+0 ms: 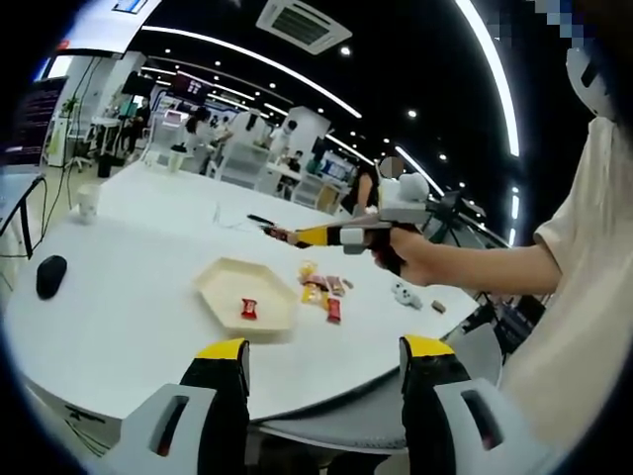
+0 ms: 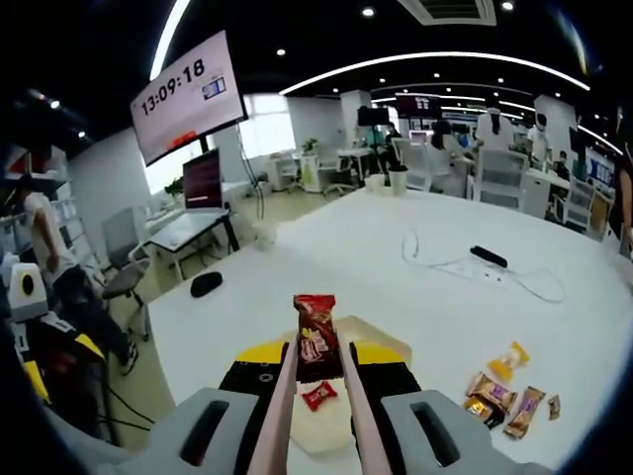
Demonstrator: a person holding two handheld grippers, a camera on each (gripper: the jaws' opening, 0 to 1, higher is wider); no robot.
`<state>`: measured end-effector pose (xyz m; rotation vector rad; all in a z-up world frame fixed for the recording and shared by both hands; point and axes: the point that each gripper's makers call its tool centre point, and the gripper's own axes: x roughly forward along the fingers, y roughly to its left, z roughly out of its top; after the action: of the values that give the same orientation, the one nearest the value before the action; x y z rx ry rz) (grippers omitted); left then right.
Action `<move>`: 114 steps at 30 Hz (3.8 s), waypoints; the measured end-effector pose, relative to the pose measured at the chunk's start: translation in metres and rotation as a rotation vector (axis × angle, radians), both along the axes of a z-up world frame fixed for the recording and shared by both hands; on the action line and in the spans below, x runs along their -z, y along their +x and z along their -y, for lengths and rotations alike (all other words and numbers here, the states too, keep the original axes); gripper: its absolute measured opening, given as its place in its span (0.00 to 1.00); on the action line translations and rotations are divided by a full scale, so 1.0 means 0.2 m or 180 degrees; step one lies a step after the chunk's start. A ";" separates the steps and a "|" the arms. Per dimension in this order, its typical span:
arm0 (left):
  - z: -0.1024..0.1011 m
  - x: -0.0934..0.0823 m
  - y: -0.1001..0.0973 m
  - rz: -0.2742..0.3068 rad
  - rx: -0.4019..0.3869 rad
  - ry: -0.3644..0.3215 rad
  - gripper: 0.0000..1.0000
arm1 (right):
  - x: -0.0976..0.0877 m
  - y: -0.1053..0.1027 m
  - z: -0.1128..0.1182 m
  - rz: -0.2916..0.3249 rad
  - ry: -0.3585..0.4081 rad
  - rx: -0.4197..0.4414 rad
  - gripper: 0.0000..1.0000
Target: Place the target food into the container with the food tongs after gripping and lifting it, then release it inside without dropping or visibly crushing the food.
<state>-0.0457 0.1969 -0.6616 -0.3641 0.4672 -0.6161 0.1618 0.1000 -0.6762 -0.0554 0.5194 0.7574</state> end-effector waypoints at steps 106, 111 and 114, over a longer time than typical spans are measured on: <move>0.18 0.07 0.09 -0.0189 0.0405 0.0059 0.61 | 0.40 0.04 0.95 -0.0671 -0.0030 0.1485 0.27; 0.18 0.07 0.09 -0.0200 0.0401 0.0063 0.61 | 0.43 0.04 0.94 -0.0695 -0.0036 0.1471 0.27; 0.18 0.07 0.09 -0.0205 0.0409 0.0080 0.61 | 0.44 0.05 0.93 -0.0698 -0.0061 0.1442 0.27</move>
<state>-0.0272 0.1600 -0.6765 -0.3324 0.5627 -0.7242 0.1725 -0.0865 -0.7645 0.1263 0.7173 0.3155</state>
